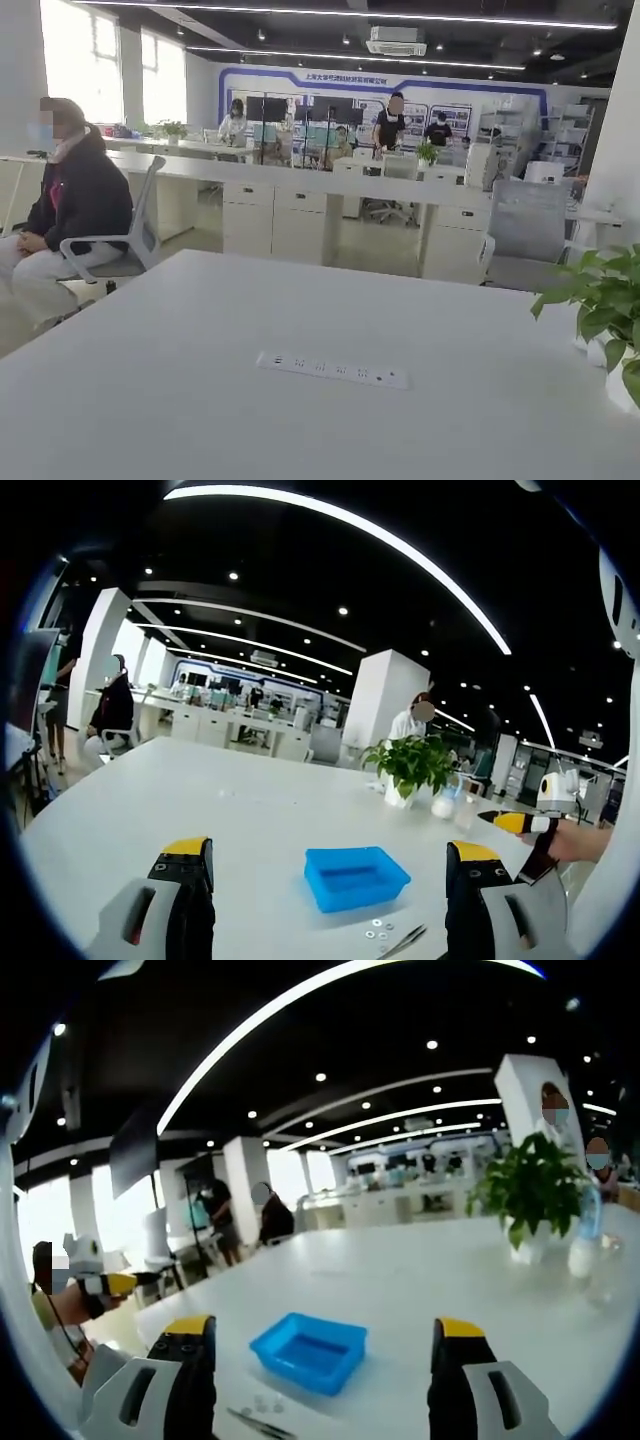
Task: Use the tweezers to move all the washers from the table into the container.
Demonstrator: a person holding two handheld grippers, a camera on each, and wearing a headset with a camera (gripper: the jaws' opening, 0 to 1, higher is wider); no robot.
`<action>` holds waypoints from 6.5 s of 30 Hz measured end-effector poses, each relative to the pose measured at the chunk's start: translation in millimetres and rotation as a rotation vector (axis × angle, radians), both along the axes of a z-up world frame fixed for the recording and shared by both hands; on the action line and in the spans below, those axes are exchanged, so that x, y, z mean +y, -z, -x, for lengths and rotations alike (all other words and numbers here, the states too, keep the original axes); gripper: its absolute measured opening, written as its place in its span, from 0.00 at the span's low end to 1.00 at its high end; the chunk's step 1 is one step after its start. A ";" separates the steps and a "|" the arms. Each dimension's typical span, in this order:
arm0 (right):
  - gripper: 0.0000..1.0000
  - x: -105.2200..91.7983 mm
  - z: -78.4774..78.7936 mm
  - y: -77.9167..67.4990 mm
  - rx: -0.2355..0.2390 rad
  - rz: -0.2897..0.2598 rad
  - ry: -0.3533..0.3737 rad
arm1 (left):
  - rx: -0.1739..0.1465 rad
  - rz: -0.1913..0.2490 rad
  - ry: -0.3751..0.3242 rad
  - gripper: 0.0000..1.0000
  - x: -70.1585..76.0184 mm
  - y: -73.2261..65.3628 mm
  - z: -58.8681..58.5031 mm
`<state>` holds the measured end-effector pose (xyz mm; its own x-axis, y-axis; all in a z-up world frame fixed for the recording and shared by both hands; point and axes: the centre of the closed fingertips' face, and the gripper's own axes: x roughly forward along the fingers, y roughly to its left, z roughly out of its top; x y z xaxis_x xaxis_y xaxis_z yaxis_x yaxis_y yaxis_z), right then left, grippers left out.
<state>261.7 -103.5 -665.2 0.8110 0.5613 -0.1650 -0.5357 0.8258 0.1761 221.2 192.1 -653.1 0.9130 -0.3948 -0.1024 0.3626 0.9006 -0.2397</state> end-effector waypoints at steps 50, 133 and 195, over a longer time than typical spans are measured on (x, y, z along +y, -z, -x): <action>0.28 79.2 57.7 113.9 0.228 0.659 -0.711 | 0.426 -0.528 0.701 0.35 -92.5 141.7 27.5; 0.08 175.9 67.9 167.5 0.129 0.665 -0.949 | 0.154 -0.939 0.933 0.00 -131.5 99.8 43.8; 0.05 182.6 58.1 146.7 0.220 0.535 -0.940 | 0.203 -0.953 1.187 0.00 -140.8 97.1 19.0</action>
<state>203.6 79.1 -811.9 0.0216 0.7520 -0.6588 -0.9909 0.1036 0.0858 202.1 51.2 -750.2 0.0692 -0.5802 -0.8116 0.9937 -0.0323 0.1078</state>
